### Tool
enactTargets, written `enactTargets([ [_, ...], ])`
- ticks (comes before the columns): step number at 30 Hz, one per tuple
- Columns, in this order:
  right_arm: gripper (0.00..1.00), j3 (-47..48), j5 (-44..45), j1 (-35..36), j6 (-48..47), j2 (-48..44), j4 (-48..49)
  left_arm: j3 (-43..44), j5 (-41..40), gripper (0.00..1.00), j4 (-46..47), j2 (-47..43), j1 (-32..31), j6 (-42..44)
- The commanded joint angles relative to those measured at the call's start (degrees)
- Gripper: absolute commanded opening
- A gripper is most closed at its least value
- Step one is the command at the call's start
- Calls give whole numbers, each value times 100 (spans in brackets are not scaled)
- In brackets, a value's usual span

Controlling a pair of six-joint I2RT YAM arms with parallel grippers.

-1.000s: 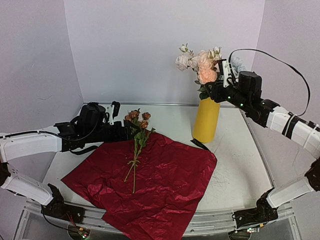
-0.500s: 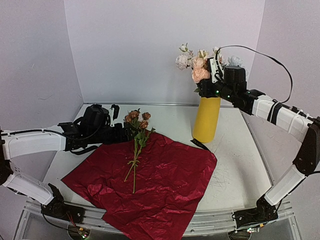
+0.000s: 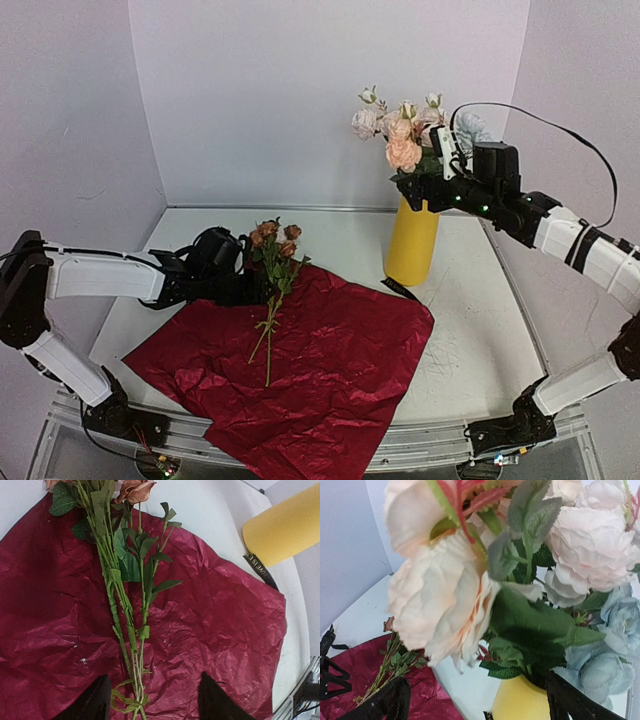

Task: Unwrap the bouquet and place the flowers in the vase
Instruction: Pick up the fake flower from the wrapping paper.

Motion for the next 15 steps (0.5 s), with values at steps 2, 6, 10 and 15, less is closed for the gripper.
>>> enactTargets([
  [2, 95, -562, -289, -31, 252, -696, -270, 377, 149, 48, -57, 334, 28, 203],
  [6, 95, -1045, -495, -26, 578, -1128, -295, 314, 475, 41, -90, 535, 24, 168],
  [10, 94, -1462, -625, -27, 852, -1474, -269, 244, 598, 41, -95, 669, 19, 120],
  [15, 92, -1839, -910, -24, 1121, -1668, -133, 245, 763, 35, -114, 833, 16, 122],
])
